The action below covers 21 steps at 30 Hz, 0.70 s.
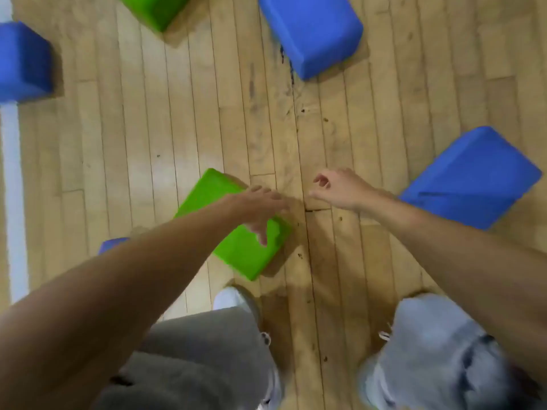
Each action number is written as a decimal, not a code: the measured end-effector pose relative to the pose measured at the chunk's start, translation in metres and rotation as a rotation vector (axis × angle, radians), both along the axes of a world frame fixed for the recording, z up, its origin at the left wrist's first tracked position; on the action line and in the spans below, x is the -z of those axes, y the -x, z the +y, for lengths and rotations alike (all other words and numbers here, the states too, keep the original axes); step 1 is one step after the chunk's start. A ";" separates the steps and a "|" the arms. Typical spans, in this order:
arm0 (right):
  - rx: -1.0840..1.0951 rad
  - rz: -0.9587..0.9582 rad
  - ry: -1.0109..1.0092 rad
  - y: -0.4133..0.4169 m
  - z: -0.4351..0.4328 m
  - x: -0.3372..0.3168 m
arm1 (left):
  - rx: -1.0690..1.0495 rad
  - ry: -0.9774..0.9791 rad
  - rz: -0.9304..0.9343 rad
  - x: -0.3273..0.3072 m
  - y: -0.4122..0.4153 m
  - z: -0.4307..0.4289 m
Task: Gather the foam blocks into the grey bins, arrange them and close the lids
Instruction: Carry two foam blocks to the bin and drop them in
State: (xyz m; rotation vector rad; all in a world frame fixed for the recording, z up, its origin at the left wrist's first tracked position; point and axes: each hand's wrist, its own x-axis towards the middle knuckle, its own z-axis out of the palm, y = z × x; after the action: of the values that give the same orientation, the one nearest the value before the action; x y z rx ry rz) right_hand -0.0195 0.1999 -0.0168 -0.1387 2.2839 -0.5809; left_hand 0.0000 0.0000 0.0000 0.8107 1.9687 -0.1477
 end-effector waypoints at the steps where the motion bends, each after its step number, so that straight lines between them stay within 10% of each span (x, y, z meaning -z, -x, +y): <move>1: 0.005 -0.015 -0.005 -0.002 -0.002 0.012 | 0.076 0.029 -0.016 0.012 -0.001 0.002; 10: 0.062 0.001 0.057 0.003 0.008 0.044 | 0.028 0.100 -0.101 0.042 0.016 0.008; 21: 0.741 0.446 0.022 0.015 0.134 -0.011 | -1.079 -0.164 0.365 -0.012 0.093 0.123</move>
State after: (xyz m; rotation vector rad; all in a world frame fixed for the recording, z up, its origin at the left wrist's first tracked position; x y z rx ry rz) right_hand -0.0346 0.3336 -0.0057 0.6576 2.7435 -1.0257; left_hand -0.0932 0.1226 0.0118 -0.2856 2.5200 0.5401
